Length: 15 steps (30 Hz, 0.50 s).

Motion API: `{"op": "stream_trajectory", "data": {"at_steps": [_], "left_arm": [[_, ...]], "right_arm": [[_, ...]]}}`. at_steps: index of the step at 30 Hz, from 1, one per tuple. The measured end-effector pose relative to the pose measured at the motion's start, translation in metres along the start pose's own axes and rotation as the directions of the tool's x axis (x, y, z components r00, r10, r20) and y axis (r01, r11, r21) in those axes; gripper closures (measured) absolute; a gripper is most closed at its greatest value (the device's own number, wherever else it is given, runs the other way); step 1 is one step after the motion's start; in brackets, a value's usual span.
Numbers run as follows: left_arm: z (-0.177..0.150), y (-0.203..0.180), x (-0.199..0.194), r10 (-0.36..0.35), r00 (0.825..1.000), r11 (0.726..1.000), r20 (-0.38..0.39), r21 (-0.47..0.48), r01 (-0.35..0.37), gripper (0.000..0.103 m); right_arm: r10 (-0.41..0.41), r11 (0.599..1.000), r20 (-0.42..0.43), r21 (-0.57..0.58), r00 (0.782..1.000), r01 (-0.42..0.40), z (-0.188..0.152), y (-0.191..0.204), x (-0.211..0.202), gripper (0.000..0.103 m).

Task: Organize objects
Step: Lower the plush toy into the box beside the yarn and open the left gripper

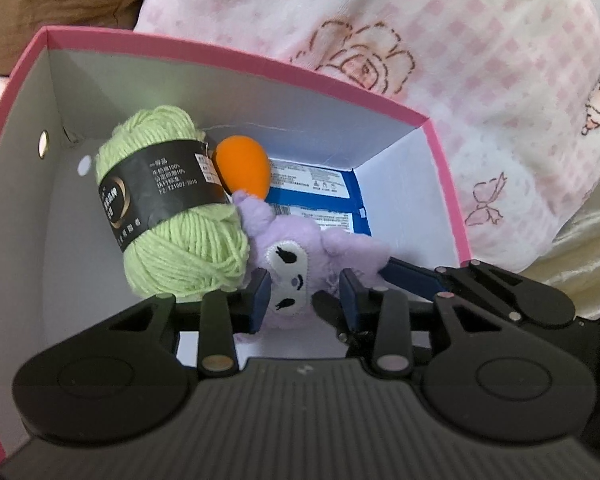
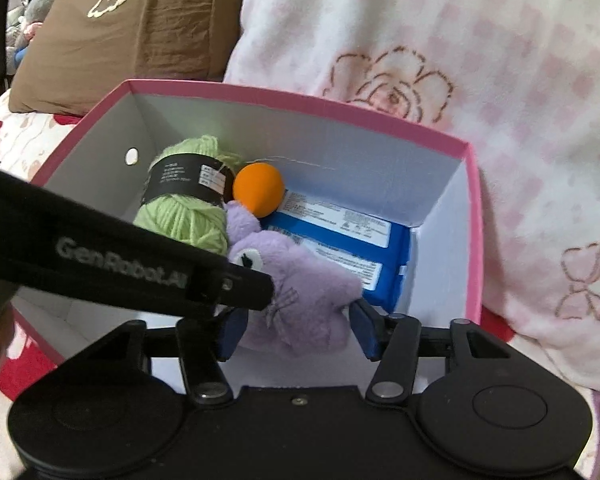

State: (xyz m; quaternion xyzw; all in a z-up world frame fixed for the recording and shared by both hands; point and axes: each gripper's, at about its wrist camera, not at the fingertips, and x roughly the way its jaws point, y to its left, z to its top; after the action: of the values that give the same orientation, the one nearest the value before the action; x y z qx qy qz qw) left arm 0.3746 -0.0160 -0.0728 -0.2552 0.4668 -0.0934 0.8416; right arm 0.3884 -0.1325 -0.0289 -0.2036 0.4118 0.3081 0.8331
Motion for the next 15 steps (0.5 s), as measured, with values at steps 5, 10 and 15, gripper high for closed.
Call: {"op": "stream_trajectory", "data": {"at_steps": [5, 10, 15], "left_arm": [[0.0, 0.0, -0.009, 0.005, 1.0, 1.0, 0.015, 0.022, -0.006, 0.067], [0.0, 0.004, -0.017, 0.022, 0.999, 0.999, 0.025, 0.031, -0.023, 0.067], [-0.005, 0.002, -0.03, 0.041, 0.999, 0.997, 0.034, 0.069, -0.043, 0.064]], "right_arm": [[-0.072, 0.997, -0.003, -0.017, 0.997, 0.072, -0.006, 0.0, 0.001, 0.069], [-0.122, 0.993, 0.033, 0.003, 0.992, 0.122, -0.01, -0.002, -0.005, 0.077], [-0.038, 0.998, 0.084, 0.06, 0.996, 0.033, -0.01, -0.007, -0.026, 0.074]]}}
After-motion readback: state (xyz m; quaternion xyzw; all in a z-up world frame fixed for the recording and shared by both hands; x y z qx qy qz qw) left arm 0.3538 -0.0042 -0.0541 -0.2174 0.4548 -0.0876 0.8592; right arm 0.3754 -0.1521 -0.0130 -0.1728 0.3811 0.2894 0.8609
